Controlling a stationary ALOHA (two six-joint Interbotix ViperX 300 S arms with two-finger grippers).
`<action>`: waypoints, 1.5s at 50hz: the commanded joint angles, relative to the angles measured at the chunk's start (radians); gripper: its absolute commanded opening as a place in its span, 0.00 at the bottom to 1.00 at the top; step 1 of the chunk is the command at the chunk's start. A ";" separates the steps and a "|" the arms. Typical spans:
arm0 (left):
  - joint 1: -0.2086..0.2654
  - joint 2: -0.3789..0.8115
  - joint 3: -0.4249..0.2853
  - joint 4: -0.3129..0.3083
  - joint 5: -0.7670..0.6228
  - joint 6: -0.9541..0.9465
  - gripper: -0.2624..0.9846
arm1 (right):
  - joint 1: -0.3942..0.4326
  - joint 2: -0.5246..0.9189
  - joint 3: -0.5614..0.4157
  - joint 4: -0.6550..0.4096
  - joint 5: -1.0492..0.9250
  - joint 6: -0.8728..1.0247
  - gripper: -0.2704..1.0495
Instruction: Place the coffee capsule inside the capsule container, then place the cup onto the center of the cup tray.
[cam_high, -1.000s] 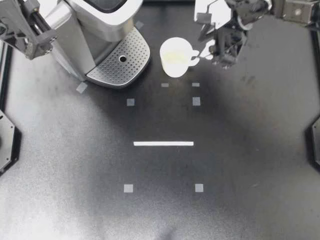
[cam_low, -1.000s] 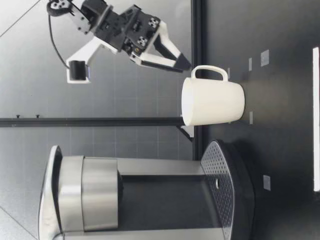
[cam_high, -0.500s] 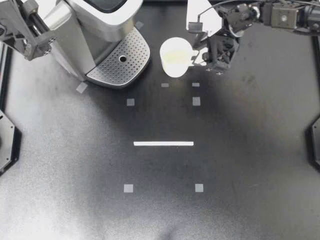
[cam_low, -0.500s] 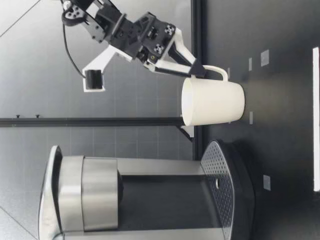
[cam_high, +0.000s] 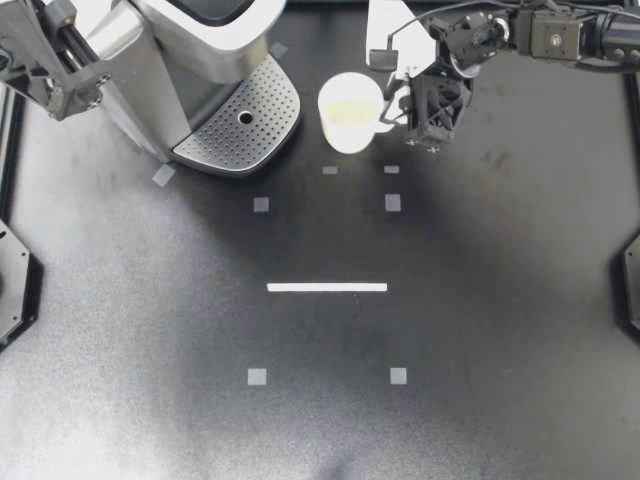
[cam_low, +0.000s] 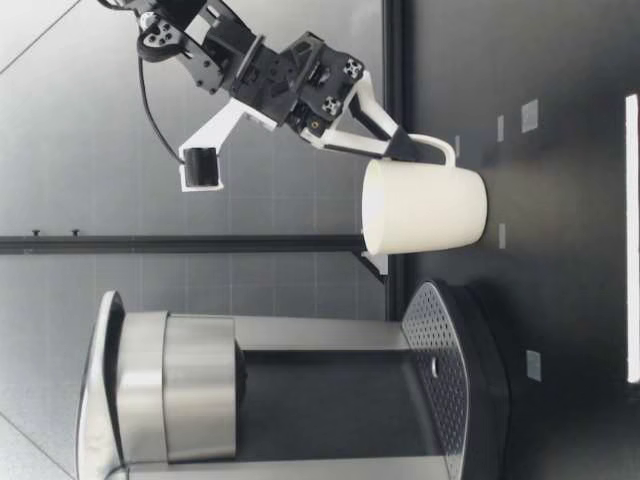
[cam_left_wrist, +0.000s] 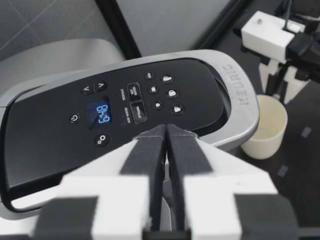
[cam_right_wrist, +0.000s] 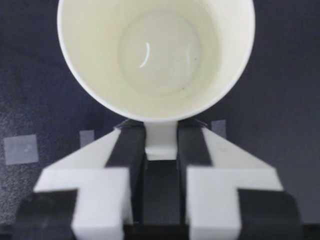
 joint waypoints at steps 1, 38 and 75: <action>-0.002 -0.008 -0.011 0.006 -0.008 -0.002 0.31 | 0.005 -0.032 -0.021 0.003 -0.015 0.002 0.33; -0.002 -0.034 0.012 0.006 -0.048 -0.025 0.31 | 0.115 -0.123 -0.040 0.057 -0.087 0.006 0.32; -0.002 -0.078 0.060 0.006 -0.049 -0.041 0.31 | 0.147 0.092 -0.281 0.075 -0.089 0.015 0.32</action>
